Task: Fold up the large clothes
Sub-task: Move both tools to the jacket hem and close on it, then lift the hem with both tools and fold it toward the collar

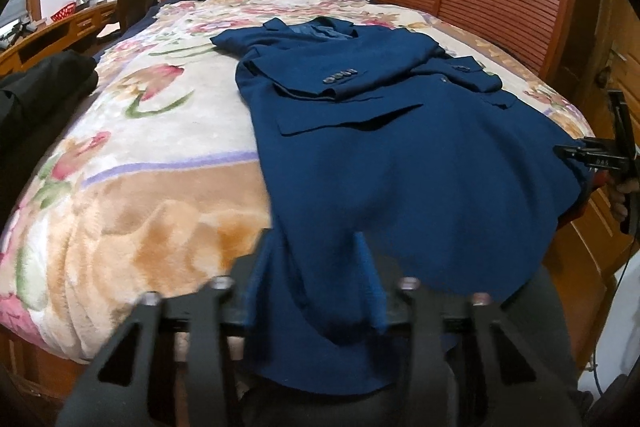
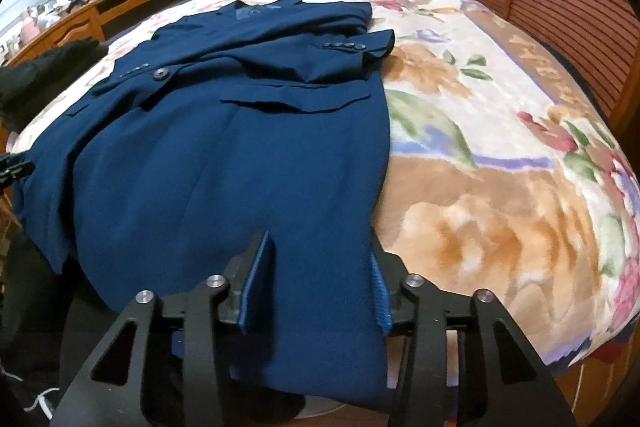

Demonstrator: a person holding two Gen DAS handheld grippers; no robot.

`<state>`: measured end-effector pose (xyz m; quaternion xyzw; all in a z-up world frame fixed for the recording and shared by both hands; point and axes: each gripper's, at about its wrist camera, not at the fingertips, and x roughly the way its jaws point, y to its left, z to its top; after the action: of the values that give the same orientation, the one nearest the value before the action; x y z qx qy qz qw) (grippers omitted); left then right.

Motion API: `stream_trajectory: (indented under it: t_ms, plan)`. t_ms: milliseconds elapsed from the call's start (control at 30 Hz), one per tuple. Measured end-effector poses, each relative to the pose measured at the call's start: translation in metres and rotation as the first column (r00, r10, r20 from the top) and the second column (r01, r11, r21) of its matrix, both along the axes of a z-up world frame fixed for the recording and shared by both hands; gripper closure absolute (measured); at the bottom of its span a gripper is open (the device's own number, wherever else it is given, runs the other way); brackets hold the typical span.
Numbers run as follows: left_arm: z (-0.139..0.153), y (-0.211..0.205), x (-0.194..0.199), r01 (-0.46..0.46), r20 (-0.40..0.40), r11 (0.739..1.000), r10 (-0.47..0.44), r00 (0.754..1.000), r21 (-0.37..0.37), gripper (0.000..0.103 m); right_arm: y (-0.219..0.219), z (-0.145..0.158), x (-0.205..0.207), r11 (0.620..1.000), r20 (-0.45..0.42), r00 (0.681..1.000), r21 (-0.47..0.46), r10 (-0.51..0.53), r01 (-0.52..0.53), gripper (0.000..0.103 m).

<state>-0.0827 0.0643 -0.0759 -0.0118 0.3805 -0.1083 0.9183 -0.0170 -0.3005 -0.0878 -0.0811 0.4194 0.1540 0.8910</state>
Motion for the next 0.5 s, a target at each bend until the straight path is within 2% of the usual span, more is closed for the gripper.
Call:
stream_trajectory:
  t_ms: [33,67,167,267,367,500]
  plan:
    - [0.001,0.001,0.0,0.013,-0.001,1.0,-0.013,1.0,-0.009,0.083,0.001,0.0,0.001,1.0,-0.006,1.0,0.007,0.002,-0.002,0.07]
    - [0.002,0.001,0.0,0.02,-0.002,1.0,-0.02,1.0,-0.016,0.091,0.001,0.002,0.001,1.0,-0.014,1.0,0.023,0.008,-0.008,0.083]
    - [0.009,0.0,-0.002,0.022,0.015,1.0,-0.022,1.0,-0.013,0.099,0.007,0.005,0.0,0.999,-0.009,0.999,0.034,0.032,-0.032,0.095]
    - [0.028,0.001,-0.008,-0.012,0.091,1.0,0.011,0.996,0.016,0.101,0.009,0.012,-0.002,0.998,0.018,0.999,0.05,0.038,-0.039,0.099]
    - [0.048,0.009,-0.011,-0.022,0.143,1.0,0.024,0.989,-0.013,0.101,0.011,0.026,-0.006,0.996,0.068,0.997,0.074,0.036,-0.041,0.1]
    - [0.07,0.016,-0.013,-0.048,0.201,0.999,0.046,0.978,0.006,0.102,0.015,0.051,-0.014,0.995,0.143,0.989,0.083,0.037,-0.049,0.1]
